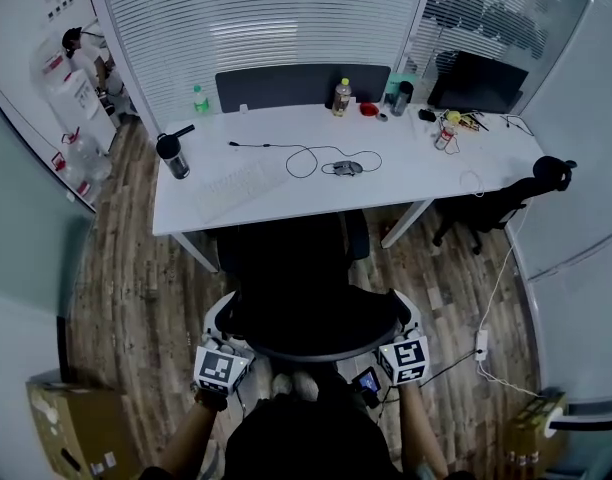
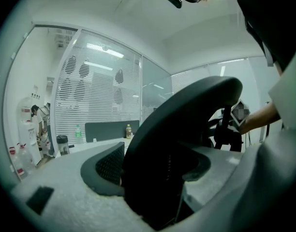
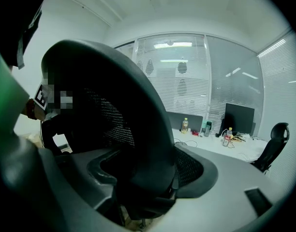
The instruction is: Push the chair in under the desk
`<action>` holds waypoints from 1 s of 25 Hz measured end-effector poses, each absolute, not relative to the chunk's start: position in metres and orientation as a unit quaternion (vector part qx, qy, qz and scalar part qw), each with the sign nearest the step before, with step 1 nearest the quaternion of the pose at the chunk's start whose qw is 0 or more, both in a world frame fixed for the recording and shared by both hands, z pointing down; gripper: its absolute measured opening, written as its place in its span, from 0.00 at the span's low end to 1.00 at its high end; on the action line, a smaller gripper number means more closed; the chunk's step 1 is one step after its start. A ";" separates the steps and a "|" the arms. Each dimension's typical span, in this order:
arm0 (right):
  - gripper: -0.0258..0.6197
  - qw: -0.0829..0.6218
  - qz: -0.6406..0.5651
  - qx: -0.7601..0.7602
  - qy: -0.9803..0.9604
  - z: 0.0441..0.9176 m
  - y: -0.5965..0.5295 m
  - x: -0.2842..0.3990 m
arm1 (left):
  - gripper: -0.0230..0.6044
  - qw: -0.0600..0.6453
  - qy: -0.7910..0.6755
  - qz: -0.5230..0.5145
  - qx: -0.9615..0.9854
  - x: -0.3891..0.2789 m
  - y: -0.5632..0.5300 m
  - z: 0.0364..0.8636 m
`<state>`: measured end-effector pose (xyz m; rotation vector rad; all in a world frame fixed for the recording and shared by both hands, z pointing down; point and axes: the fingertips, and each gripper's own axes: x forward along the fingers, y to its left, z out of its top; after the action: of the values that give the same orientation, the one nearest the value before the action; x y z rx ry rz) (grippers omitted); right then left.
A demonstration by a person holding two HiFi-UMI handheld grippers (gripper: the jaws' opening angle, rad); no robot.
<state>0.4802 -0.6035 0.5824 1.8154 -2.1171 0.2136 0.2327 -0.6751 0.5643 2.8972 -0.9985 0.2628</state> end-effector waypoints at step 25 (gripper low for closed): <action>0.49 0.175 0.069 0.628 -0.755 0.581 -0.701 0.500 | 0.52 0.067 -0.323 0.112 0.938 0.253 -0.771 0.563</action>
<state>0.4995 -0.7012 0.5807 1.7782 -2.1398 0.1964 0.2529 -0.7707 0.5629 2.8266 -0.9729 0.3371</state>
